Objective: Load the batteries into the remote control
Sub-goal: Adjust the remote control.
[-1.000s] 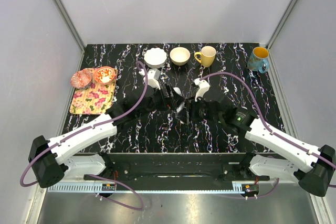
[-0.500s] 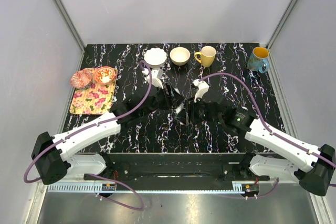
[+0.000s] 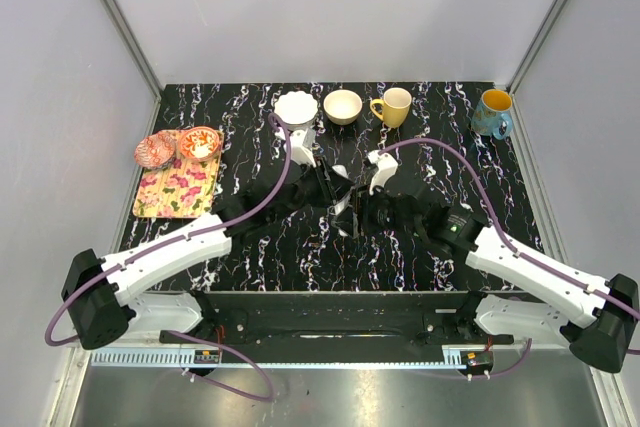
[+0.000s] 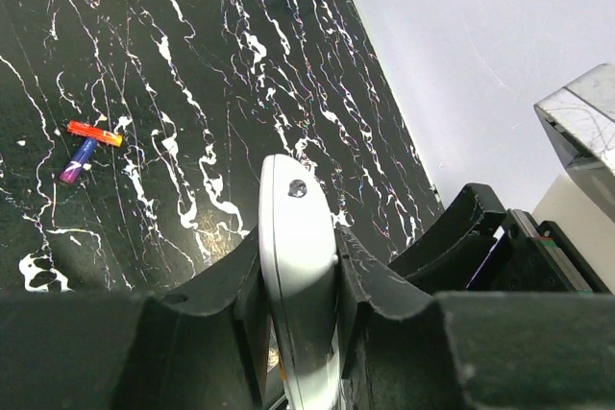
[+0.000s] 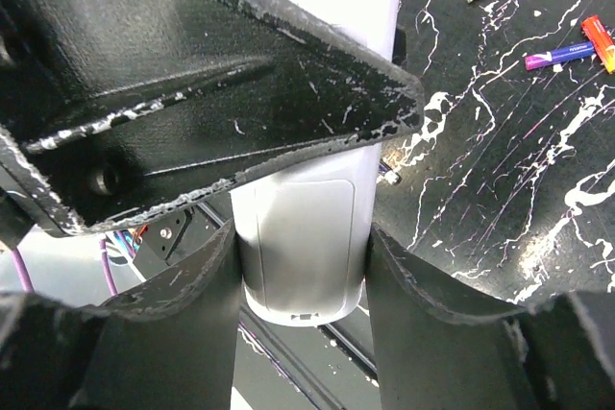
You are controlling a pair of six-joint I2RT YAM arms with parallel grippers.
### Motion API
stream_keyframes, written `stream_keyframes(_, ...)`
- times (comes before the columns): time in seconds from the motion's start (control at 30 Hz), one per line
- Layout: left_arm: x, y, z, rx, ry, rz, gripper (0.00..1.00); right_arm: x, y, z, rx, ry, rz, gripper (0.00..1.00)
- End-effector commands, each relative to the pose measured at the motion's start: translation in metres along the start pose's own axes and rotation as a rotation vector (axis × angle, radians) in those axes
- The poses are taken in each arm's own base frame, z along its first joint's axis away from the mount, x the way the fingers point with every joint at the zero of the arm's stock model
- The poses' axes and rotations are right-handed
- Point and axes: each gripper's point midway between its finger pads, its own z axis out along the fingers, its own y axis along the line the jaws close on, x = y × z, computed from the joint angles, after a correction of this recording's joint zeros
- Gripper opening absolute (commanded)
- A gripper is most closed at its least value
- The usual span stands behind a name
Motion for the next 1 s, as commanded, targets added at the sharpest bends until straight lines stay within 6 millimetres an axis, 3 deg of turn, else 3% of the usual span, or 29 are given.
stream_keyframes(0.0,-0.007,0.007,0.001,-0.024,-0.020,0.053,0.00,-0.025,0.016,-0.011,-0.042,-0.077,-0.002,0.14)
stream_keyframes(0.07,-0.010,0.006,-0.002,-0.018,-0.039,0.040,0.00,-0.026,0.016,-0.015,-0.037,-0.075,0.001,0.47)
stream_keyframes(0.1,-0.009,0.011,-0.002,-0.030,-0.049,0.038,0.00,-0.029,0.014,-0.016,-0.017,-0.089,0.008,0.69)
stream_keyframes(0.17,-0.014,0.012,-0.009,-0.028,-0.076,0.035,0.00,-0.034,0.014,-0.026,-0.013,-0.112,0.017,0.82)
stream_keyframes(0.2,-0.013,0.021,-0.010,-0.052,-0.084,0.032,0.00,-0.035,0.014,-0.030,-0.012,-0.119,0.020,0.96)
stream_keyframes(0.23,-0.021,0.016,-0.013,-0.029,-0.122,0.019,0.00,-0.037,0.014,-0.038,-0.009,-0.128,0.020,1.00)
stream_keyframes(0.4,-0.037,0.035,-0.035,0.037,-0.230,-0.083,0.00,-0.044,0.011,-0.059,0.006,-0.169,0.024,1.00)
stream_keyframes(0.43,-0.050,0.027,-0.041,0.101,-0.291,-0.134,0.00,-0.047,0.012,-0.061,-0.002,-0.192,0.030,1.00)
stream_keyframes(0.47,-0.046,0.036,-0.048,0.118,-0.314,-0.159,0.00,-0.040,0.009,-0.057,-0.005,-0.179,0.036,1.00)
stream_keyframes(0.53,-0.062,0.032,-0.061,0.206,-0.391,-0.219,0.00,-0.036,0.015,-0.051,-0.051,-0.179,0.055,1.00)
stream_keyframes(0.57,-0.062,0.041,-0.066,0.210,-0.410,-0.234,0.00,-0.025,0.017,-0.045,-0.078,-0.144,0.059,1.00)
stream_keyframes(0.7,-0.064,0.031,-0.085,0.360,-0.446,-0.260,0.00,-0.011,0.029,-0.030,-0.168,-0.111,0.146,1.00)
stream_keyframes(0.83,-0.071,0.021,-0.102,0.475,-0.528,-0.238,0.00,-0.020,0.050,-0.027,-0.305,-0.167,0.255,1.00)
stream_keyframes(0.97,-0.068,0.032,-0.102,0.474,-0.584,-0.219,0.00,-0.029,0.056,-0.026,-0.376,-0.232,0.380,0.99)
